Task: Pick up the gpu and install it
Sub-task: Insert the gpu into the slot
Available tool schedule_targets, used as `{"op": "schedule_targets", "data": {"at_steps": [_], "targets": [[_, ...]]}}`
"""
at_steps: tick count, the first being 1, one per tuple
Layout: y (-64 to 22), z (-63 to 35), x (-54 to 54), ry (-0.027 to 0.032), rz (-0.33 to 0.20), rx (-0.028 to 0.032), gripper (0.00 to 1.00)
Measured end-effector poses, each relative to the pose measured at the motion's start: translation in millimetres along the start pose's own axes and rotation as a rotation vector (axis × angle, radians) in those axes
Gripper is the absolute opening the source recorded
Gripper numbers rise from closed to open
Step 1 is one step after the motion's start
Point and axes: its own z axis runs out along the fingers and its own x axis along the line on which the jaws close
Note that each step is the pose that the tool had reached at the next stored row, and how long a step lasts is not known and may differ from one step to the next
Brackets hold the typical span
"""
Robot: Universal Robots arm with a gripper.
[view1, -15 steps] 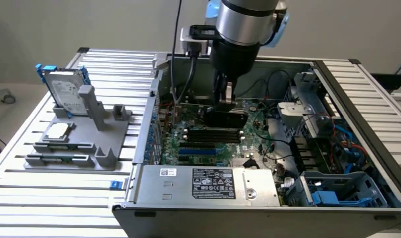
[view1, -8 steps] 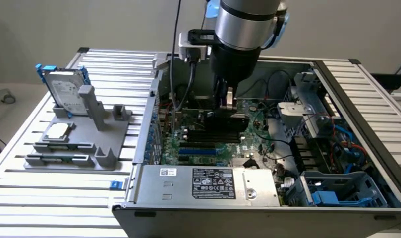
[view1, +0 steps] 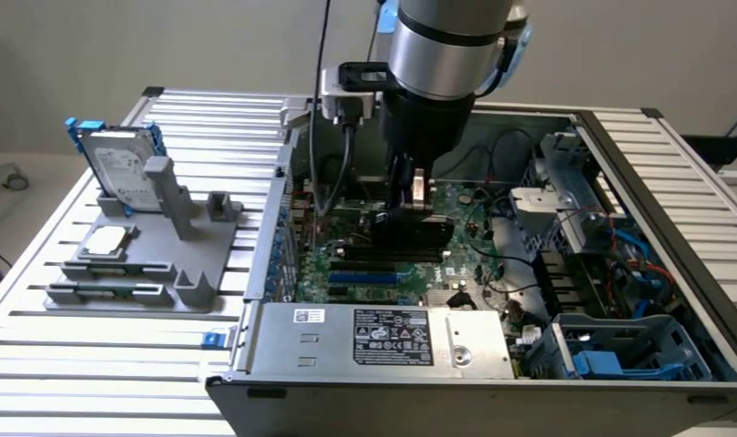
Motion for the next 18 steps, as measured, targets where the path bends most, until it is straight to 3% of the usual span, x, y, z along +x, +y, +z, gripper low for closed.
{"op": "schedule_targets", "data": {"at_steps": [7, 10, 13, 18], "targets": [[13.2, 4.4, 2.6, 0.0006, -0.003, 0.0071, 0.27], [15.4, 5.7, 3.9, 0.0011, -0.004, 0.0219, 0.27], [22.9, 8.8, 3.9, 0.0020, -0.005, 0.0421, 0.27], [25.5, 10.1, 3.9, 0.0026, -0.006, 0.0505, 0.27]]}}
